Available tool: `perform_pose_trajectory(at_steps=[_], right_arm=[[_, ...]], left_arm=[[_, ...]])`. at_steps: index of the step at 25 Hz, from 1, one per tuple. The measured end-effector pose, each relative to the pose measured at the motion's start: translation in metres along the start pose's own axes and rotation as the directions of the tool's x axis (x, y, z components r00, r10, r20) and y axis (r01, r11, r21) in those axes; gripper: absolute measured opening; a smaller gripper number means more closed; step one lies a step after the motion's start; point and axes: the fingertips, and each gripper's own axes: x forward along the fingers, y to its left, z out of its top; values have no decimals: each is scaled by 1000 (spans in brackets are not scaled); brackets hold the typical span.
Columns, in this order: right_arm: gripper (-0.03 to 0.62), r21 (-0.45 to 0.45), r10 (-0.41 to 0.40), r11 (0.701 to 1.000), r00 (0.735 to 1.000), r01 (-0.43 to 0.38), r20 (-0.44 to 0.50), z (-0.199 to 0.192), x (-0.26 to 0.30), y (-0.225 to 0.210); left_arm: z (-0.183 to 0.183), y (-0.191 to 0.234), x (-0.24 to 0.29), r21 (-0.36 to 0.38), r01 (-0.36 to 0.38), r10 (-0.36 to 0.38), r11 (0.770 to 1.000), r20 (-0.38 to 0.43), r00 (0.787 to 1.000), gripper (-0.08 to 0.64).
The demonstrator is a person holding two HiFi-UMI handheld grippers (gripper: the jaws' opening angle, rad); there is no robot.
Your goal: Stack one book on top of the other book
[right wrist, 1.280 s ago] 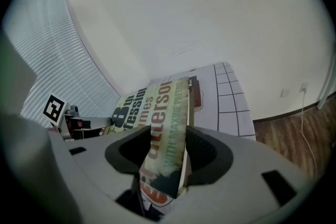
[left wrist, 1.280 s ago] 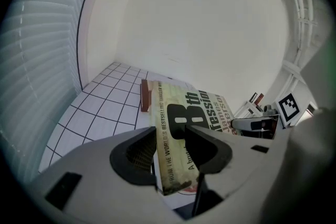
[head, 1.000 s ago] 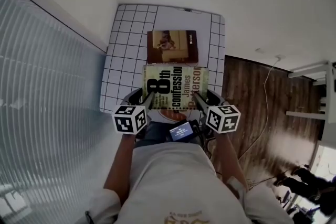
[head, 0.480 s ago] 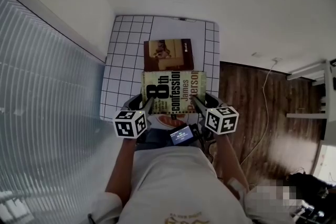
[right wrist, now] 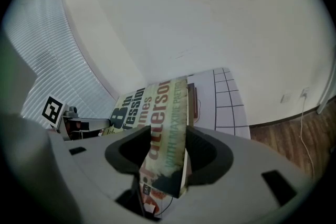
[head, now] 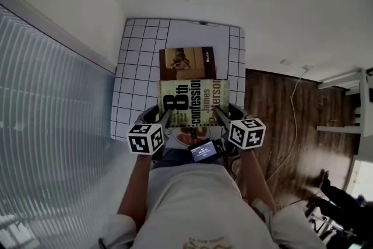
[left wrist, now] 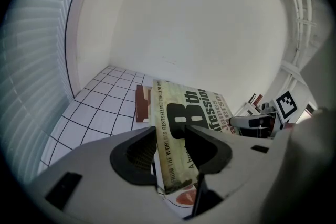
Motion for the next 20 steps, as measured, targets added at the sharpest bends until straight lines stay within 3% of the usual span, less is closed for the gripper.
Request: perform_pose_trajectory(at_steps=[20], right_arm=[[212, 9, -29, 1000, 997, 30, -66, 32, 50, -22]], left_arm=[[23, 28, 50, -40, 23, -26, 999, -70, 997, 173]])
